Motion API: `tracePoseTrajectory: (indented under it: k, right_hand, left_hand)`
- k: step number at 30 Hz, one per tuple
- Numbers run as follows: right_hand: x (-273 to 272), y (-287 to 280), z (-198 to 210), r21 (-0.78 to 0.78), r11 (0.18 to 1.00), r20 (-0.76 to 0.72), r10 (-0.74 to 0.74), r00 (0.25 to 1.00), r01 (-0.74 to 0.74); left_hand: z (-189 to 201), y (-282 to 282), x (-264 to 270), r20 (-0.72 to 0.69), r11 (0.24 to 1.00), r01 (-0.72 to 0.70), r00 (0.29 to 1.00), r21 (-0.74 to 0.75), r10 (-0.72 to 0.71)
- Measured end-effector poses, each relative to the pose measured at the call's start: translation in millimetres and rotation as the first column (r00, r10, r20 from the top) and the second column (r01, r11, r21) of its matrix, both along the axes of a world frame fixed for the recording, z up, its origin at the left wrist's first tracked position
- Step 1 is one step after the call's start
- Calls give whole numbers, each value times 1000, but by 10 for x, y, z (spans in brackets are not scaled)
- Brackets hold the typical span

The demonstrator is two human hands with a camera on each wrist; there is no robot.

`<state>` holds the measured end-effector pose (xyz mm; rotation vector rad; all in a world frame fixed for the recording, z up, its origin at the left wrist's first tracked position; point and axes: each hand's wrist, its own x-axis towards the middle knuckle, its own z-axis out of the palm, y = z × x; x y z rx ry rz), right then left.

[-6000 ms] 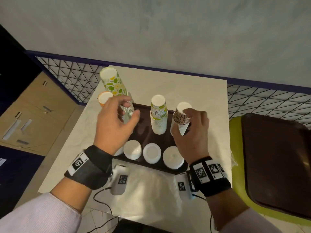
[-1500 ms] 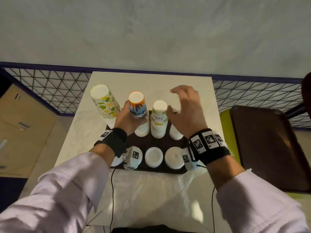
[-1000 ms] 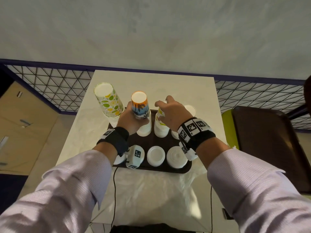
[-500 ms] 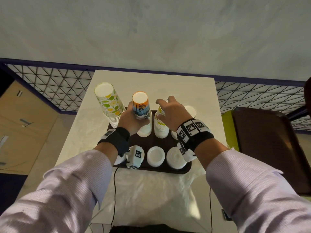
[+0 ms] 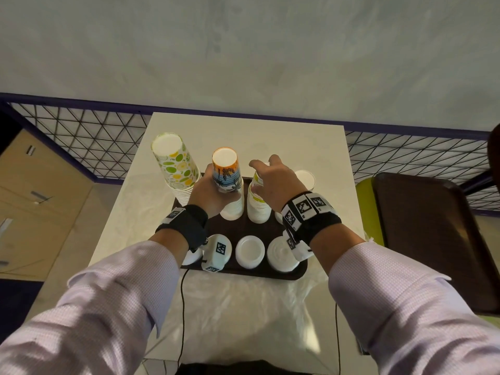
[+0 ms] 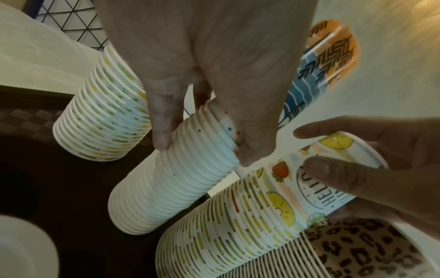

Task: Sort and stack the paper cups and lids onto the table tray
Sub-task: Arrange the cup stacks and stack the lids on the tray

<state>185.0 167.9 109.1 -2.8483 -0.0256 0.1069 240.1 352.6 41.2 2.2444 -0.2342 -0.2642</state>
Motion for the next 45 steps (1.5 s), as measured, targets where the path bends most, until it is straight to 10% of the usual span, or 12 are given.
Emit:
tracePoseTrajectory:
  k: [14,20,25,33,45]
  right_hand:
    - [-159,-11,256,109,994,262,-53,964,25]
    - [-53,135,386,227,972,358,-24,934,-62]
    - [68,336,433,233,970,153,36,988,-71]
    - [282,557,345,121,992,-60,26,998,-18]
    - [236,641,276,149,988,-26,-40,999,43]
  left_hand:
    - [478,162,-325,-63,998,-36,997,54,39]
    - [886,592,-495,389,978,-187,897,-93,209]
    - [930,911,-179,229,887,-391,865,-248,445]
    - [535,993,235,-202,946,-181,971,-269,128]
    - [358,967,226,-156,978,-94,986,-188,65]
